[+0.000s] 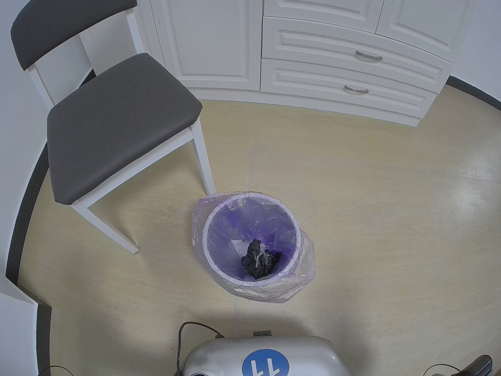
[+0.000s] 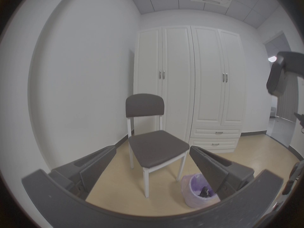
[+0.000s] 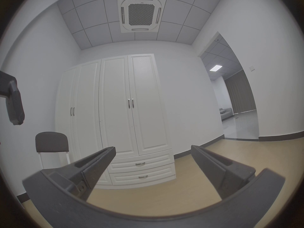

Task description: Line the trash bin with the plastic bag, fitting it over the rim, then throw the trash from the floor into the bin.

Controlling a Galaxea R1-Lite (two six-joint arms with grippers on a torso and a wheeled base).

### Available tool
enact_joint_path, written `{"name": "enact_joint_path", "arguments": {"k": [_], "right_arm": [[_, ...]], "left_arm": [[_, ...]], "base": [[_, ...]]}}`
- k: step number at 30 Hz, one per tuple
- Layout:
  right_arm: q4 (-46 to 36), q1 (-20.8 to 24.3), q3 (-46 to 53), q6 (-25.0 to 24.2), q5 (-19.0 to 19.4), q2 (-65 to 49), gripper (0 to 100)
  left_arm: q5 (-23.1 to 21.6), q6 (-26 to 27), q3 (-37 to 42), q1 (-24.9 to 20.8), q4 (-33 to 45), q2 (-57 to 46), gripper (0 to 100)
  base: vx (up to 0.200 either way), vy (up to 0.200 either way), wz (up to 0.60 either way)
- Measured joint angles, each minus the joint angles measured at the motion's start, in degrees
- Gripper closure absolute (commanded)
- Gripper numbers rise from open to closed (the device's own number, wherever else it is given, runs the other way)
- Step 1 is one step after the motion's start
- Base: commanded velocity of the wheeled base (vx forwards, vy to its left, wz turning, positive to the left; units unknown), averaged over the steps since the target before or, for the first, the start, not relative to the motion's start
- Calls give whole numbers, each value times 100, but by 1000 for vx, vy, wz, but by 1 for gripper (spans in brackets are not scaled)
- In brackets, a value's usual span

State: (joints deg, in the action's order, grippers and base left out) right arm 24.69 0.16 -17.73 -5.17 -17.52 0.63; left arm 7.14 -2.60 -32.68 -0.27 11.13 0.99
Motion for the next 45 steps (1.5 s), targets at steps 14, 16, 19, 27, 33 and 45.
{"name": "enact_joint_path", "arguments": {"k": [14, 16, 19, 27, 33, 45], "right_arm": [[763, -6, 867, 132, -169, 5, 0], [807, -6, 1012, 189, -188, 5, 0], [925, -6, 1246, 228, -202, 7, 0], [1302, -11, 1643, 277, -467, 10, 0], [1112, -16, 1669, 241, -1048, 11, 0], [820, -16, 1674, 216, -1081, 13, 0]], "left_arm": [[185, -20, 2522, 2, -2120, -26, 0], [199, -35, 2836, 5, -2246, -26, 0], [194, -137, 3049, 5, -2224, -26, 0], [177, -396, 3161, 5, -1468, -24, 0], [188, -416, 3170, 11, -1430, -24, 0], [-246, -293, 3170, 9, -1250, -22, 0]], "base": [[0, 0, 0], [0, 0, 0], [0, 0, 0], [0, 0, 0], [0, 0, 0], [0, 0, 0]]}}
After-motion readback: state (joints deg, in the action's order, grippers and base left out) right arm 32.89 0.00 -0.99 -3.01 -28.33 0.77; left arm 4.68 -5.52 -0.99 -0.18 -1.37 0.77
